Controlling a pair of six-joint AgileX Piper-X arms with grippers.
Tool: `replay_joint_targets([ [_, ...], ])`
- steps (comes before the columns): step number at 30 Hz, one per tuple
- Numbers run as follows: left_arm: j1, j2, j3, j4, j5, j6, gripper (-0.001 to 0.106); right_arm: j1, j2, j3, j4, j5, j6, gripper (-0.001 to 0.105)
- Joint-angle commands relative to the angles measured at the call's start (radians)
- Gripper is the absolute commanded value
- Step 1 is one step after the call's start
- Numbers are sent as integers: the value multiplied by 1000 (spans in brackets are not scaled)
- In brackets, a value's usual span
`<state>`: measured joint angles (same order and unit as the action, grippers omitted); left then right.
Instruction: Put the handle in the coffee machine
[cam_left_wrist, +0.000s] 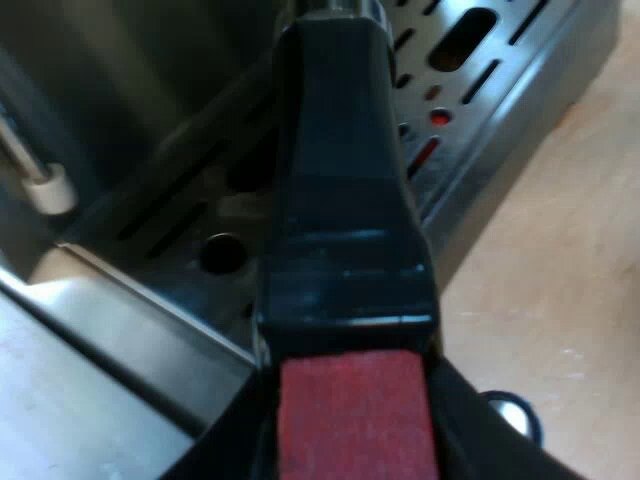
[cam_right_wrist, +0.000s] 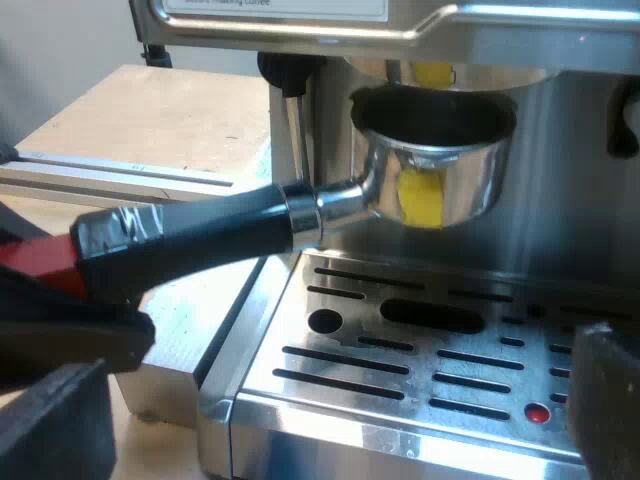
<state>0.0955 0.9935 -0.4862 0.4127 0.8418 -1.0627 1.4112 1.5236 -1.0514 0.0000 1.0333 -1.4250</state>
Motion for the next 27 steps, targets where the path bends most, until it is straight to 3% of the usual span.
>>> replay_joint_targets([
  [1, 1, 8, -20, -22, 73, 6, 0, -1, -1, -3, -11, 0, -7, 93],
  [10, 1, 40, -48, 10, 101, 49, 0, -4, 2, -3, -21, 10, -7, 93],
  [21, 1, 134, -148, 129, 98, 173, 0, -12, 72, -3, -150, 51, -15, 93],
  [27, 1, 166, -151, 140, 92, 179, 0, -25, 92, -3, -183, 66, -15, 93],
])
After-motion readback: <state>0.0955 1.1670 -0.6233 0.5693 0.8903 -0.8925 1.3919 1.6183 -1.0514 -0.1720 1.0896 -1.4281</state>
